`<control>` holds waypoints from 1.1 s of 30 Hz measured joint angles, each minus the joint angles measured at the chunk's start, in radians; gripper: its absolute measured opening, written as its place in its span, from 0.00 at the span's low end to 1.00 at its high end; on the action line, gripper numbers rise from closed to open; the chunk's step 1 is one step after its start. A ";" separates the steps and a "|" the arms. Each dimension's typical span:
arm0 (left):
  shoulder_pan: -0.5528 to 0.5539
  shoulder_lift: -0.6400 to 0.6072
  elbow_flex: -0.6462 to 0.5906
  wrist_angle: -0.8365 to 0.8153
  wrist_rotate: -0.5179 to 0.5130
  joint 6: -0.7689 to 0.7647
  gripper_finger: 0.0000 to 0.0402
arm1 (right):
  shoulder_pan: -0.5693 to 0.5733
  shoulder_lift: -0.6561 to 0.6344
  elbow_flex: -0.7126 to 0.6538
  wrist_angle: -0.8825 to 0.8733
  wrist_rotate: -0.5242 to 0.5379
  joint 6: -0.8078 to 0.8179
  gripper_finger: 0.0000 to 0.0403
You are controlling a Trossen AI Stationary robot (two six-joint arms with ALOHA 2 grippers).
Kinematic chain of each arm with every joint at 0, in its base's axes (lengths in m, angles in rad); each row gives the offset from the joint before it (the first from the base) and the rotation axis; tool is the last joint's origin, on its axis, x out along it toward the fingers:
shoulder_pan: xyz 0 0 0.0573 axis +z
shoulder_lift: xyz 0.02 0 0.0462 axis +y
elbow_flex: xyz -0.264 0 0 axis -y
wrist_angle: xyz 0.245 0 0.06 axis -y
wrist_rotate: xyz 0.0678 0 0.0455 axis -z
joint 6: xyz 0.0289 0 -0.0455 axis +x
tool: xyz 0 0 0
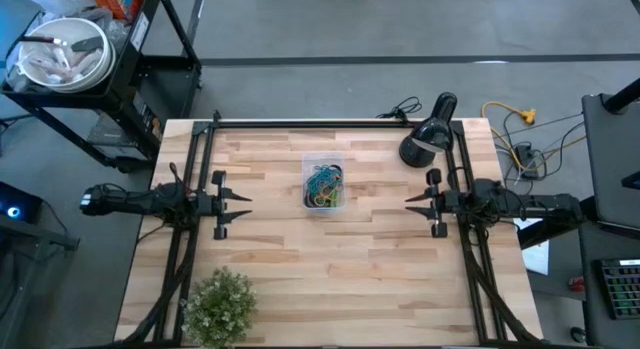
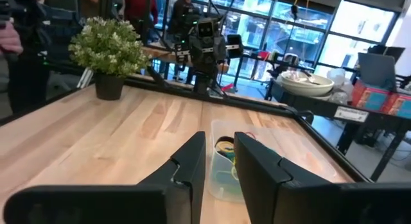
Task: Pick and place rubber bands into bin
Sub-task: Return to Home Position
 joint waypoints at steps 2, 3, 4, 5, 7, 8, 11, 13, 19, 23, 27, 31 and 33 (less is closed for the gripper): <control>0.000 0.001 0.000 0.000 0.000 -0.003 0.29 | 0.000 0.009 0.000 0.002 -0.011 0.003 0.18; 0.000 0.002 0.000 0.000 0.000 -0.005 0.29 | 0.002 0.016 0.000 0.002 -0.019 0.003 0.18; 0.000 0.002 0.000 0.000 0.000 -0.006 0.29 | 0.005 0.024 0.000 0.004 -0.029 0.004 0.17; 0.000 0.001 0.000 0.000 0.000 -0.006 0.29 | 0.011 0.031 0.000 0.005 -0.037 0.005 0.17; 0.000 0.000 0.000 0.000 0.000 -0.006 0.29 | 0.021 0.044 0.000 0.007 -0.042 0.006 0.17; 0.000 0.000 0.000 0.000 0.000 -0.006 0.29 | 0.023 0.046 0.000 0.007 -0.043 0.005 0.17; 0.000 0.001 0.000 -0.001 0.000 -0.007 0.29 | 0.023 0.043 0.000 0.009 -0.043 0.007 0.18; 0.000 0.001 0.000 -0.001 0.000 -0.014 0.29 | 0.023 0.043 0.000 0.009 -0.040 0.014 0.18; 0.000 0.000 0.000 -0.002 -0.002 -0.020 0.29 | 0.024 0.040 -0.002 0.015 0.114 0.068 0.20; 0.000 0.000 0.000 -0.001 -0.021 -0.024 0.29 | 0.023 0.021 -0.002 0.012 0.117 0.081 0.19; 0.000 0.007 0.000 0.001 -0.036 -0.027 0.29 | 0.023 0.016 -0.002 0.013 0.119 0.077 0.17; 0.000 0.012 0.000 0.002 -0.038 -0.027 0.29 | 0.023 0.017 -0.002 0.013 0.119 0.053 0.17; 0.000 0.014 0.000 0.003 -0.039 -0.027 0.29 | 0.023 0.017 -0.002 0.013 0.119 0.053 0.17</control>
